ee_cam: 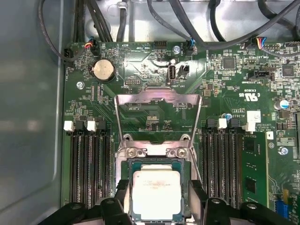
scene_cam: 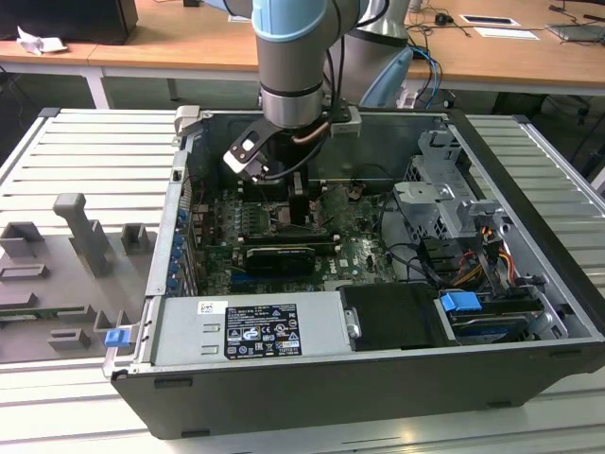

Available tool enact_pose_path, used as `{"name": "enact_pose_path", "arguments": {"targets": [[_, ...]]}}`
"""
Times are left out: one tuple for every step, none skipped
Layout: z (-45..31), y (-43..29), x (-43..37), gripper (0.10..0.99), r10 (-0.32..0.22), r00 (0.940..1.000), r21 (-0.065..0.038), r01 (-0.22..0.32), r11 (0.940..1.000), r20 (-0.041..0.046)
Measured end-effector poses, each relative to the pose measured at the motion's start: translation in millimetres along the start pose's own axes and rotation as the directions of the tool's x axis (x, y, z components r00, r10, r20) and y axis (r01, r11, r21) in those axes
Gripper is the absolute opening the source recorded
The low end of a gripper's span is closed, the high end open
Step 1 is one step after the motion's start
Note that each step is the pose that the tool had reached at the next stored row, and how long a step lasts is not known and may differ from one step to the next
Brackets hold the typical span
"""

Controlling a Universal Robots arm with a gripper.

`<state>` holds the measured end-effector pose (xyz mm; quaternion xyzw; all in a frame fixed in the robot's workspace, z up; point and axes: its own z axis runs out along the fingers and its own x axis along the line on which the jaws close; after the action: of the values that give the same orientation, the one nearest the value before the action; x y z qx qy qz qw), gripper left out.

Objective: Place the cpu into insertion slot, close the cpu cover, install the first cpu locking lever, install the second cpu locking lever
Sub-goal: 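Place the cpu into insertion slot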

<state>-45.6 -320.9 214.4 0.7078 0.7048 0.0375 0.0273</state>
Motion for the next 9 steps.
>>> {"name": "enact_pose_path", "arguments": {"targets": [[-1.4,0.1,0.0,0.608,0.000,1.0000,0.000,0.000,1.0000,0.0000],[-2.3,0.2,0.0,0.608,0.000,1.0000,0.000,0.000,1.0000,0.0000],[-3.7,0.3,0.1,0.592,0.000,1.0000,0.000,0.000,1.0000,-0.0001],[-4.8,0.4,0.1,0.529,0.000,1.0000,0.000,0.000,1.0000,-0.0001],[-5.6,0.5,0.1,0.463,0.000,1.0000,0.000,0.000,1.0000,-0.0001],[-6.3,0.6,0.1,0.345,0.000,1.0000,0.000,0.000,1.0000,-0.0001],[-7.0,0.7,0.1,0.224,0.000,1.0000,0.000,0.000,1.0000,-0.0001],[-7.4,0.7,0.1,0.161,0.000,1.0000,0.000,0.000,1.0000,-0.0001],[-8.2,0.8,0.1,0.106,0.000,1.0000,0.000,0.000,1.0000,-0.0001]]}}
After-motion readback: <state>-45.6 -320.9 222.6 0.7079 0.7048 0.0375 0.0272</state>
